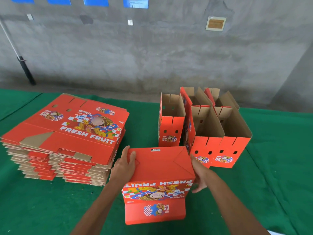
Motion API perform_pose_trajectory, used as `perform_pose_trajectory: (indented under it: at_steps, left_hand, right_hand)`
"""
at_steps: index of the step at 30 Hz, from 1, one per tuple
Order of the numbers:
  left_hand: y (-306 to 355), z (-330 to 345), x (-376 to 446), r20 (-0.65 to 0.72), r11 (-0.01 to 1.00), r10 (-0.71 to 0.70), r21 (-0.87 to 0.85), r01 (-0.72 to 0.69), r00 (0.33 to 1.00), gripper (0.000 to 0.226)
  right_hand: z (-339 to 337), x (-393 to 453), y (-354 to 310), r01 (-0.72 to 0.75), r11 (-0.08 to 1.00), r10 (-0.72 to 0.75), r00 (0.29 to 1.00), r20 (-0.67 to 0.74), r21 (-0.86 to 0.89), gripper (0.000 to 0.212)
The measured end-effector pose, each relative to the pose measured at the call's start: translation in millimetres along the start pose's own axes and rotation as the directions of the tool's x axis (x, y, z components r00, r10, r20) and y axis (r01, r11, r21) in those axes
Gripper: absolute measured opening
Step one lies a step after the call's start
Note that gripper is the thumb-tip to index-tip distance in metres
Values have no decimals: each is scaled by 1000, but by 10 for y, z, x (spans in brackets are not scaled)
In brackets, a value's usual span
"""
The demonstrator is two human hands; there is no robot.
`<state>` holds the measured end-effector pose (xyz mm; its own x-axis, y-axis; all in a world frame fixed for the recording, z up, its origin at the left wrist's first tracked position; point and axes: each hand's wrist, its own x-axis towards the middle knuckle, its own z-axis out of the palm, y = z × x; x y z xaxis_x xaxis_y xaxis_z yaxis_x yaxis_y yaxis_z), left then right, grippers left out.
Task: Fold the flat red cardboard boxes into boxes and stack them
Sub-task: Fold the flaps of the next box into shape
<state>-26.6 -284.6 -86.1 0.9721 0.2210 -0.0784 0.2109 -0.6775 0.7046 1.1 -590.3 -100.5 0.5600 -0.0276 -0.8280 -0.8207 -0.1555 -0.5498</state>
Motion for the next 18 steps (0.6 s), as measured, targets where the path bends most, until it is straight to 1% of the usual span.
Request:
perform_pose_trajectory:
  at_steps: [1,3,6,8,9,11,12,13,14,15,16,17,18]
  left_hand:
    - [-22,-2,-4,-13,1000,3,-11,-3,1000,56]
    - [-67,-13,-33,-38,999,5,-47,-7,999,51]
    - [-112,-18,-86,-66,995,1,-100,-7,998,41]
    - [-123,-43,-147,-105,988,11,-154,-28,994,36]
    - [-121,-70,-172,-132,977,24,-205,-51,991,34]
    - [-105,-158,-198,-173,943,14,-325,-71,985,40]
    - [-102,-214,-194,-177,926,-13,-374,-55,984,47]
    - [-101,-275,-172,-164,916,-45,-400,-25,985,54]
    - [-105,-340,-148,-123,916,-75,-400,20,989,61]
    - [-108,-392,-130,-56,921,-94,-385,66,994,69]
    - [-114,-420,-134,22,924,-100,-368,101,995,78]
    - [-117,-420,-150,83,925,-97,-360,121,992,82]
    - [-104,-394,-185,123,921,-93,-366,132,988,79]
  right_hand:
    - [-5,40,42,-38,999,38,999,13,-35,97]
    - [6,60,100,-62,994,64,998,16,-88,92]
    - [-18,15,91,-28,987,34,999,34,-161,80]
    - [-50,-52,66,64,978,-47,995,87,-200,80]
    - [-56,-104,31,123,974,-100,987,126,-191,82]
    - [-57,-279,-73,247,958,-220,960,173,-149,83]
    - [-58,-407,-145,326,932,-301,940,163,-159,83]
    - [-61,-550,-221,416,889,-396,908,136,-190,80]
    - [-62,-719,-290,513,830,-499,859,118,-221,73]
    - [-62,-882,-338,605,755,-598,793,114,-252,66]
    - [-53,-1036,-356,686,662,-688,716,119,-302,59]
    - [-29,-1175,-348,747,544,-769,626,128,-382,56]
    - [21,-1298,-305,762,410,-829,541,144,-501,58]
